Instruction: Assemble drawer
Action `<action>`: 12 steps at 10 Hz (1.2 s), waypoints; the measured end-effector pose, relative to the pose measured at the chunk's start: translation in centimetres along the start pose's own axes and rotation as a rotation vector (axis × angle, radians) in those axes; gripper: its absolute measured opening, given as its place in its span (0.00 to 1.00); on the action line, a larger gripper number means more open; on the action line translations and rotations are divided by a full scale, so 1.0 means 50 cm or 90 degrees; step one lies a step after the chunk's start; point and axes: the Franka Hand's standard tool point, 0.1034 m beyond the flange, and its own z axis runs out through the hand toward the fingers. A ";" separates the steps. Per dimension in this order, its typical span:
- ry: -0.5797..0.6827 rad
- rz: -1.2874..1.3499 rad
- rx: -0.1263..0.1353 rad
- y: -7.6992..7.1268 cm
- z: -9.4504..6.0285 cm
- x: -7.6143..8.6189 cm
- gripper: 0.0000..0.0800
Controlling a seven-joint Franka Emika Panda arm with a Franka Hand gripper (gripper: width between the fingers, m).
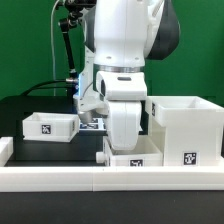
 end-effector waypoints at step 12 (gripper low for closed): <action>0.004 0.015 -0.001 0.002 0.000 0.030 0.05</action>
Offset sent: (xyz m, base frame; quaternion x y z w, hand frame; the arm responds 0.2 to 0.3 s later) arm 0.0000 0.0000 0.0000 0.0000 0.0000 0.0000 1.0000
